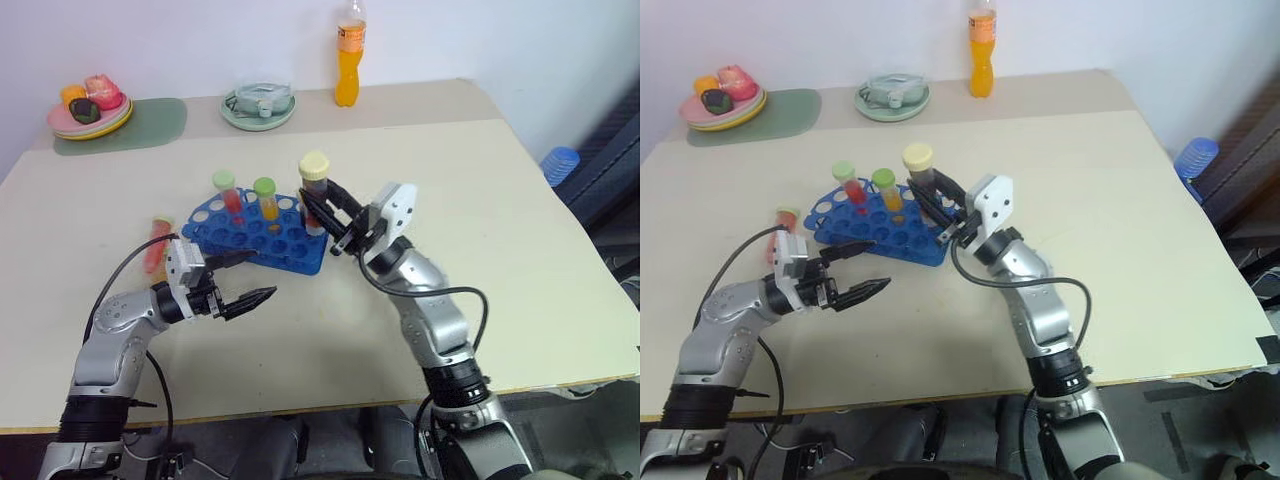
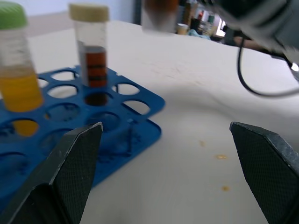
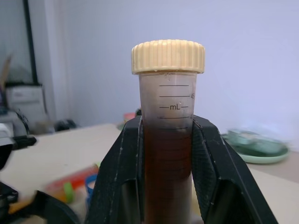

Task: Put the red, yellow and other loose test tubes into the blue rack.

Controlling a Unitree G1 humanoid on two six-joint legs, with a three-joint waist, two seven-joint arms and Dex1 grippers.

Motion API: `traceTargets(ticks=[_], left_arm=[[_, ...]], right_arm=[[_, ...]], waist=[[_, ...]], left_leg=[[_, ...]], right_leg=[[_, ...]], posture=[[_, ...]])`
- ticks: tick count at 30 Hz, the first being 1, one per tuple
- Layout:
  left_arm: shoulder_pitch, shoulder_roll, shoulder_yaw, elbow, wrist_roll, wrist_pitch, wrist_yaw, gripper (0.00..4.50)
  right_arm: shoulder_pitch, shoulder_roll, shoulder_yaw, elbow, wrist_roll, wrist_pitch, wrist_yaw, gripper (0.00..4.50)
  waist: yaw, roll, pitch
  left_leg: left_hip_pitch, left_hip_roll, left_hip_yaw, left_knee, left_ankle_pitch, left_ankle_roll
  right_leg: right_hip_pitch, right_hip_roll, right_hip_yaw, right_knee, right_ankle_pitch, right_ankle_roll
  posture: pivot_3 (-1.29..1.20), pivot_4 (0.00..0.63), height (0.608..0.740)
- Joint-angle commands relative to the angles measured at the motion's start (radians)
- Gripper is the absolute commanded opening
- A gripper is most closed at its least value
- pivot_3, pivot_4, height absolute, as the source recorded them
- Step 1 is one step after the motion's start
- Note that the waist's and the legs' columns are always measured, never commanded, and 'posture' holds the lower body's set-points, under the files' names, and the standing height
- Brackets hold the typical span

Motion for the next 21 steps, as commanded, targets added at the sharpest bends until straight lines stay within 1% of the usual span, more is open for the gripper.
traceTargets(ticks=[1,9,21], left_arm=[[-0.004,0.01,0.035,-0.011,-0.025,0.0,0.013,4.5],[0.024,0.019,0.054,-0.043,-0.046,0.021,0.04,4.5],[0.047,0.033,0.073,-0.066,-0.054,0.025,0.057,4.5]], right_arm=[[-0.004,0.03,-0.004,0.032,0.03,-0.055,0.026,0.72],[-0.021,0.087,0.017,0.245,0.03,-0.191,0.12,0.72],[-0.12,0.126,0.003,0.466,0.022,-0.271,0.197,0.72]], waist=[[-0.004,0.0,0.0],[-0.011,0.0,0.0],[-0.011,0.0,0.0]], left_leg=[[0.0,0.0,0.0,0.0,0.0,0.0],[0.001,0.001,0.0,-0.001,0.0,0.0],[0.002,0.001,0.0,-0.001,0.0,0.0]], right_leg=[[0.0,0.0,0.0,0.0,0.0,0.0],[0.0,0.001,0.001,0.0,0.0,0.0],[0.0,0.001,0.002,0.001,0.0,0.0]], posture=[[0.0,0.15,0.74],[0.0,0.15,0.74],[0.0,0.15,0.74]])
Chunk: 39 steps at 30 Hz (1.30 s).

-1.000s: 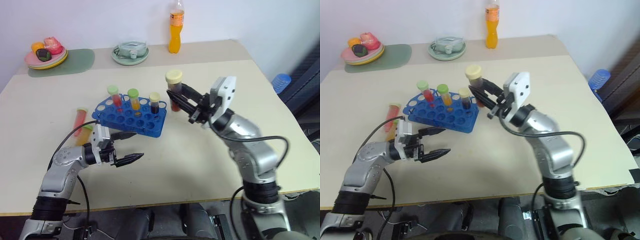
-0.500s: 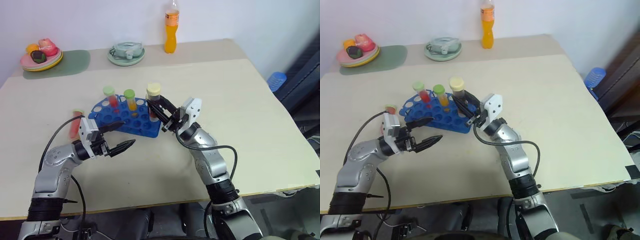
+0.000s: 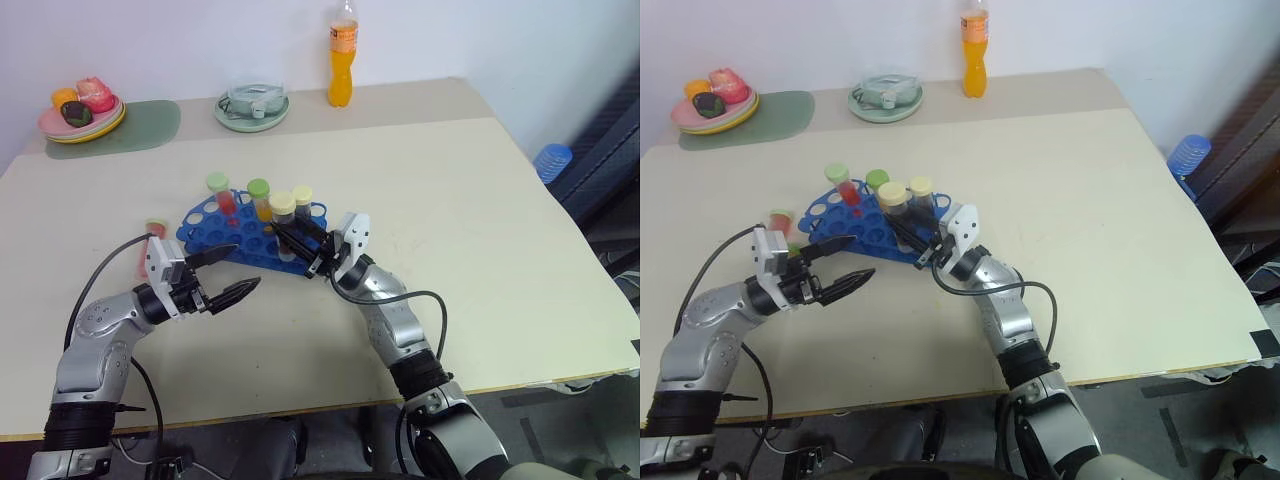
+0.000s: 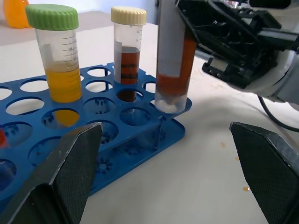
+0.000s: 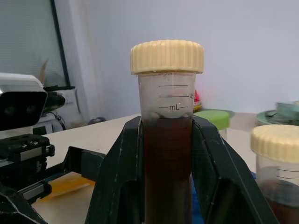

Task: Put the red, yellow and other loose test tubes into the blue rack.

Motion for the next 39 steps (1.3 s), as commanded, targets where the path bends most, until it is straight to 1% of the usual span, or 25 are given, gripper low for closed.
traceTargets(ticks=[1,10,13,24,29,35,39], left_arm=[[0.012,0.008,0.029,-0.059,-0.02,-0.004,0.012,4.5],[0.029,0.005,0.031,-0.087,-0.025,0.0,0.04,4.5],[0.029,0.004,0.032,-0.086,-0.025,-0.002,0.045,4.5],[0.018,0.0,0.026,-0.065,-0.019,-0.017,0.037,4.5],[0.021,0.001,0.029,-0.059,-0.019,-0.023,0.031,4.5],[0.035,0.001,0.033,-0.072,-0.02,-0.024,0.034,4.5],[0.043,0.001,0.033,-0.087,-0.021,-0.02,0.043,4.5]], right_arm=[[-0.044,0.02,-0.016,0.04,0.001,-0.037,0.017,0.72],[-0.069,-0.005,-0.066,0.129,-0.004,-0.072,0.031,0.72],[-0.067,-0.015,-0.078,0.128,0.001,-0.077,0.037,0.72],[0.001,-0.015,-0.031,0.1,-0.037,-0.096,0.069,0.72],[-0.008,0.007,-0.012,0.142,-0.073,-0.122,0.047,0.72],[-0.043,0.008,-0.033,0.208,-0.091,-0.154,0.023,0.72],[-0.056,0.0,-0.047,0.237,-0.092,-0.171,0.025,0.72]], waist=[[0.0,0.0,0.0],[0.0,0.0,0.0],[0.001,0.0,0.0],[0.0,0.001,-0.001],[0.0,0.001,-0.001],[-0.002,0.001,-0.001],[0.0,0.001,-0.001]], left_leg=[[0.0,0.0,0.0,0.0,0.0,0.0],[0.001,0.0,0.0,0.0,0.0,0.0],[0.001,0.0,0.0,0.0,0.0,0.0],[0.002,0.0,0.001,0.0,0.0,0.0],[0.004,0.0,0.002,-0.001,0.0,0.0],[0.009,0.001,0.006,-0.004,0.0,0.0],[0.009,0.001,0.007,-0.004,-0.001,0.0]], right_leg=[[0.0,0.0,0.0,0.0,0.0,0.0],[0.0,0.0,0.001,0.0,0.0,0.0],[0.001,0.0,0.001,0.0,0.0,0.0],[0.001,0.0,0.002,0.001,0.0,0.0],[0.002,0.001,0.003,0.001,0.0,0.0],[0.004,0.002,0.007,0.001,0.0,0.0],[0.003,0.002,0.008,0.001,0.0,0.0]], posture=[[0.0,0.15,0.74],[0.0,0.15,0.74],[0.0,0.15,0.74],[0.0,0.15,0.74],[0.0,0.15,0.74],[0.0,0.15,0.74],[0.0,0.15,0.74]])
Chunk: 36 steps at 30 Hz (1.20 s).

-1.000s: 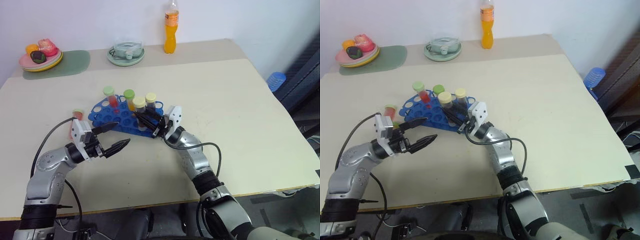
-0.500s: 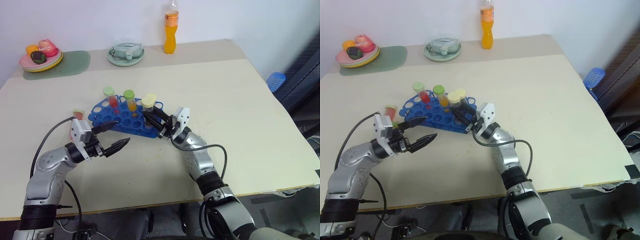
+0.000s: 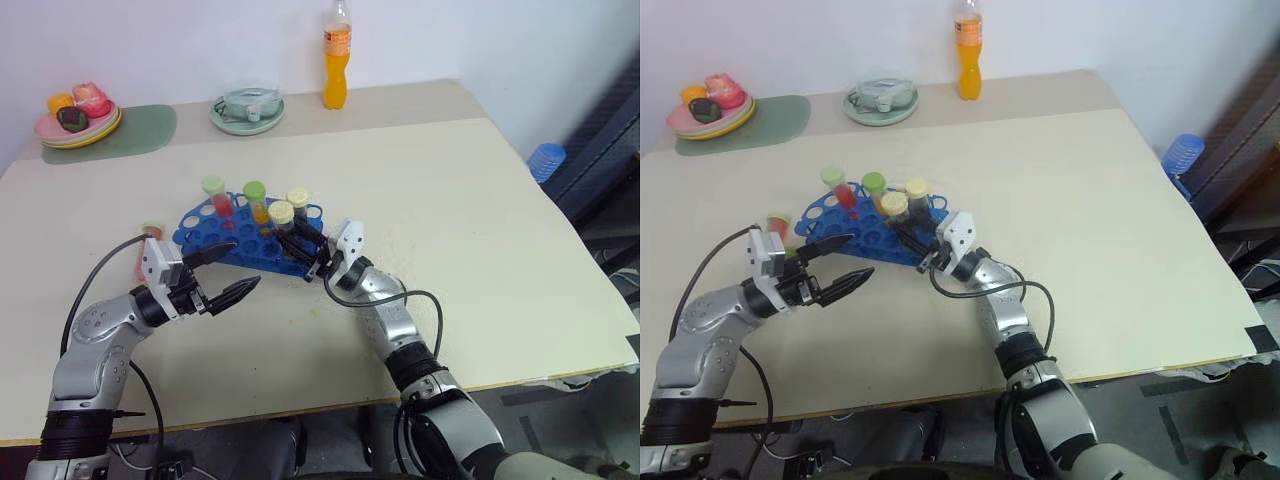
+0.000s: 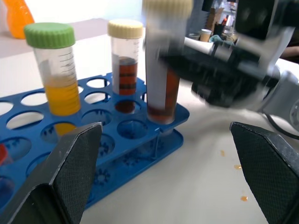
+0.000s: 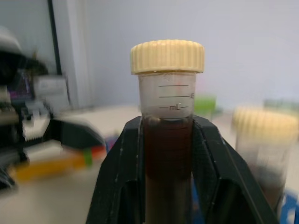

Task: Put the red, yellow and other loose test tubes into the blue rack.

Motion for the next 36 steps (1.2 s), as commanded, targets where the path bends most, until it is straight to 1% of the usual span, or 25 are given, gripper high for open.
traceTargets(ticks=[1,4,6,7,11,12,16,19,23,25,28,32,35,36], left_arm=[[0.005,0.001,0.025,-0.036,-0.014,-0.015,0.005,4.5],[0.005,-0.001,0.023,-0.04,-0.015,-0.013,0.01,4.5],[0.004,-0.004,0.02,-0.042,-0.015,-0.012,0.013,4.5],[0.003,-0.005,0.019,-0.041,-0.015,-0.012,0.013,4.5],[0.001,-0.007,0.02,-0.032,-0.013,-0.016,0.01,4.5],[0.001,-0.007,0.02,-0.029,-0.013,-0.017,0.01,4.5],[0.004,-0.01,0.019,-0.029,-0.013,-0.016,0.01,4.5],[0.009,-0.012,0.022,-0.03,-0.01,-0.003,0.03,4.5],[0.01,-0.003,0.04,-0.041,0.007,0.078,0.145,4.5],[0.009,0.001,0.043,-0.055,0.068,0.091,0.238,4.5],[0.003,0.006,0.066,-0.095,0.103,0.174,0.371,4.5],[-0.005,0.035,0.093,-0.159,0.123,0.309,0.498,4.5],[-0.031,0.061,0.133,-0.212,0.076,0.457,0.56,4.5],[-0.055,0.06,0.164,-0.23,0.031,0.562,0.607,4.5]], right_arm=[[-0.01,0.003,-0.004,0.011,-0.006,-0.014,0.004,0.72],[-0.007,0.001,-0.003,0.01,-0.003,-0.011,0.013,0.72],[0.007,0.002,-0.005,-0.006,0.019,0.008,0.035,1.78],[0.01,0.002,-0.006,-0.009,0.017,0.005,0.033,2.17],[0.017,-0.009,0.009,-0.032,-0.031,-0.027,0.006,4.3],[0.017,-0.015,0.012,-0.038,-0.045,-0.031,-0.004,4.46],[0.022,-0.05,0.013,-0.085,-0.081,-0.01,-0.041,4.46],[0.044,-0.084,0.011,-0.157,-0.075,0.044,-0.046,4.46],[0.141,-0.204,0.008,-0.364,-0.108,0.199,-0.071,4.46],[0.193,-0.269,0.005,-0.469,-0.107,0.263,-0.06,4.46],[0.275,-0.384,-0.019,-0.641,-0.088,0.398,-0.044,4.46],[0.347,-0.509,-0.069,-0.828,-0.024,0.581,-0.018,4.46],[0.369,-0.59,-0.111,-0.965,0.041,0.715,0.002,4.46],[0.36,-0.613,-0.126,-1.011,0.073,0.771,0.008,4.46]], waist=[[0.001,0.0,0.0],[0.001,0.0,0.0],[0.001,0.0,0.0],[0.001,0.0,0.0],[0.001,0.0,0.0],[0.001,0.0,0.0],[0.002,0.0,0.0],[0.004,0.0,0.0],[0.009,0.0,0.0],[0.01,0.0,0.0],[0.012,0.0,0.0],[0.013,-0.001,0.0],[0.014,-0.001,0.0],[0.014,-0.001,0.0]], left_leg=[[0.0,0.0,0.0,0.0,0.0,0.0],[0.0,0.0,0.0,0.0,0.0,0.0],[0.0,0.0,0.0,0.0,0.0,0.0],[0.0,0.0,0.0,0.0,0.0,0.0],[0.0,0.0,0.0,0.0,0.0,0.0],[0.0,0.0,0.0,0.0,0.0,0.0],[0.0,0.0,0.0,0.0,0.0,0.0],[0.0,0.0,0.0,0.0,0.0,0.0],[0.0,0.0,0.001,0.0,0.0,0.0],[0.0,0.0,0.001,0.001,-0.001,0.001],[-0.001,0.0,0.001,0.0,-0.001,0.001],[-0.001,0.0,0.002,0.001,-0.001,0.001],[-0.001,0.0,0.002,0.0,-0.001,0.001],[-0.001,0.0,0.002,0.0,-0.001,0.001]], right_leg=[[0.0,0.0,0.0,0.0,0.0,0.0],[0.0,0.0,0.0,0.0,0.0,0.0],[0.0,0.0,0.0,0.0,0.0,0.0],[0.0,0.0,0.0,0.0,0.0,0.0],[0.0,0.0,0.0,0.0,0.0,0.0],[0.0,0.0,0.0,0.0,0.0,0.0],[0.0,0.0,0.0,0.0,0.0,0.0],[0.0,0.0,0.0,0.0,0.0,0.0],[0.0,0.0,0.0,0.0,0.0,0.0],[0.0,0.0,0.001,0.0,0.0,0.0],[0.0,0.0,0.001,0.0,0.0,0.0],[0.0,0.0,0.002,-0.001,0.0,0.0],[0.0,-0.001,0.002,-0.001,0.0,0.0],[0.0,-0.001,0.002,-0.001,0.0,0.0]], posture=[[0.0,0.15,0.74],[0.0,0.15,0.74],[0.0,0.15,0.74],[0.0,0.15,0.74],[0.0,0.15,0.74],[0.0,0.15,0.74],[0.0,0.15,0.74],[0.0,0.15,0.74],[0.0,0.15,0.74],[0.0,0.15,0.74],[0.0,0.15,0.74],[0.0,0.15,0.74],[0.0,0.15,0.74],[0.0,0.15,0.74]])
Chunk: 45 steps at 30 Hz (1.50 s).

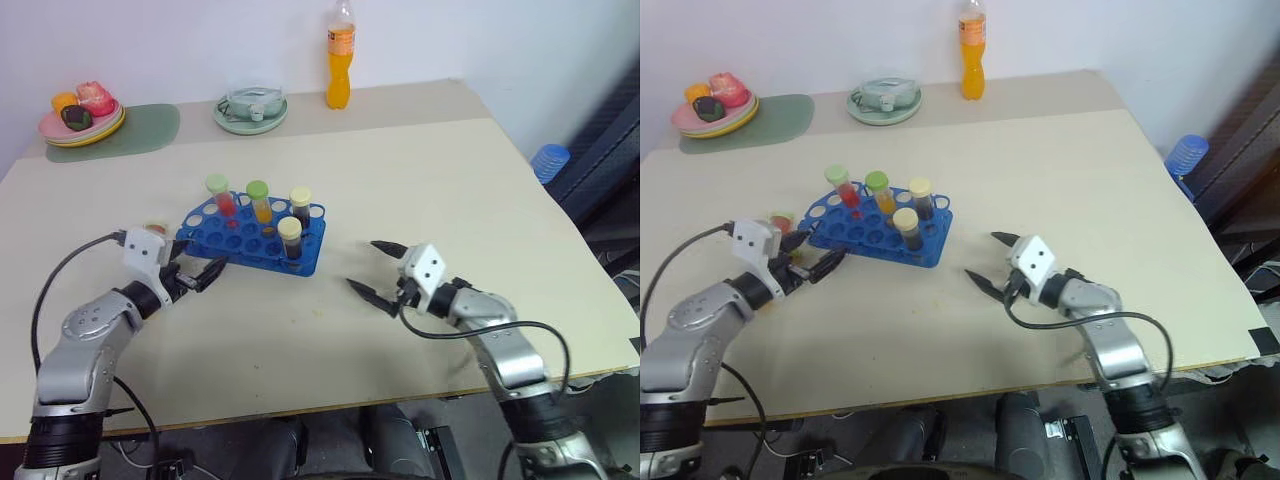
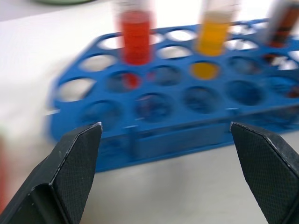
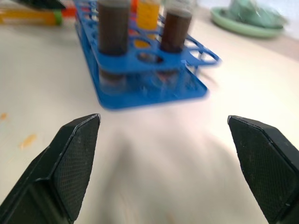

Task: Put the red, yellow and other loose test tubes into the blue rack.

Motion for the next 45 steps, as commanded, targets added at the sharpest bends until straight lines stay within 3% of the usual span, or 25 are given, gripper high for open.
traceTargets(ticks=[1,4,8,10,15,20,29,35,39,45], left_arm=[[-0.073,0.014,0.115,-0.089,-0.12,0.283,0.13,4.5],[-0.206,0.042,0.165,-0.115,-0.168,0.674,0.258,4.5],[-0.403,0.078,0.19,-0.06,-0.181,0.955,0.283,4.5],[-0.466,0.129,0.142,-0.015,-0.194,1.037,0.239,4.5],[-0.454,0.246,-0.003,0.05,-0.271,1.063,0.21,4.5],[-0.455,0.276,-0.048,0.104,-0.314,1.063,0.252,4.5],[-0.487,0.277,-0.074,0.181,-0.34,1.063,0.322,4.5],[-0.506,0.264,-0.116,0.179,-0.334,1.063,0.325,4.5],[-0.515,0.274,-0.213,0.154,-0.319,1.063,0.256,4.5],[-0.52,0.254,-0.236,0.168,-0.252,1.063,0.237,4.5]], right_arm=[[-0.025,-0.062,-0.058,-0.191,0.119,0.165,0.024,4.46],[-0.077,-0.11,-0.094,-0.29,0.227,0.325,0.023,4.46],[-0.175,-0.146,-0.116,-0.342,0.301,0.484,-0.014,4.46],[-0.213,-0.156,-0.114,-0.354,0.336,0.536,-0.016,4.46],[-0.23,-0.176,-0.096,-0.377,0.343,0.564,-0.024,4.46],[-0.231,-0.177,-0.086,-0.389,0.352,0.542,-0.009,4.46],[-0.218,-0.151,-0.01,-0.361,0.341,0.389,0.102,4.46],[-0.247,-0.156,0.01,-0.35,0.373,0.442,0.101,4.46],[-0.245,-0.17,0.014,-0.354,0.376,0.472,0.1,4.46],[-0.222,-0.185,-0.009,-0.355,0.378,0.473,0.104,4.46]], waist=[[0.002,0.0,0.0],[0.011,-0.001,0.001],[0.02,-0.003,0.001],[0.021,-0.004,0.001],[0.019,-0.004,0.002],[0.019,-0.004,0.002],[0.019,-0.004,0.002],[0.019,-0.004,0.002],[0.021,-0.004,0.002],[0.02,-0.004,0.002]], left_leg=[[0.0,0.0,0.0,0.0,0.0,0.0],[0.0,0.0,0.0,0.001,0.0,0.0],[0.0,0.0,0.0,0.002,-0.001,0.001],[-0.001,0.0,0.0,0.003,-0.001,0.001],[-0.002,0.0,0.001,0.002,-0.002,0.001],[-0.002,0.0,0.001,0.002,-0.002,0.001],[-0.002,0.0,0.001,0.002,-0.002,0.001],[-0.002,0.0,0.001,0.002,-0.002,0.001],[-0.002,0.0,0.001,0.003,-0.002,0.001],[-0.002,0.0,0.001,0.002,-0.002,0.001]], right_leg=[[0.0,0.0,0.0,0.0,0.0,0.0],[0.0,0.0,0.0,0.0,0.0,0.0],[0.0,0.0,0.0,0.0,0.0,0.0],[0.0,0.0,0.0,0.0,0.0,0.0],[-0.001,0.0,0.0,-0.001,0.0,0.0],[-0.001,0.0,0.0,-0.001,0.0,0.0],[-0.001,0.0,0.0,-0.001,0.0,0.0],[-0.001,-0.001,0.0,0.0,0.0,0.0],[-0.001,-0.001,0.0,-0.001,0.0,0.0],[-0.001,-0.001,0.0,0.0,0.0,0.0]], posture=[[0.0,0.15,0.74],[0.0,0.15,0.74],[0.0,0.15,0.74],[0.0,0.15,0.74],[0.0,0.15,0.74],[0.0,0.15,0.74],[0.0,0.15,0.74],[0.0,0.15,0.74],[0.0,0.15,0.74],[0.0,0.15,0.74]])
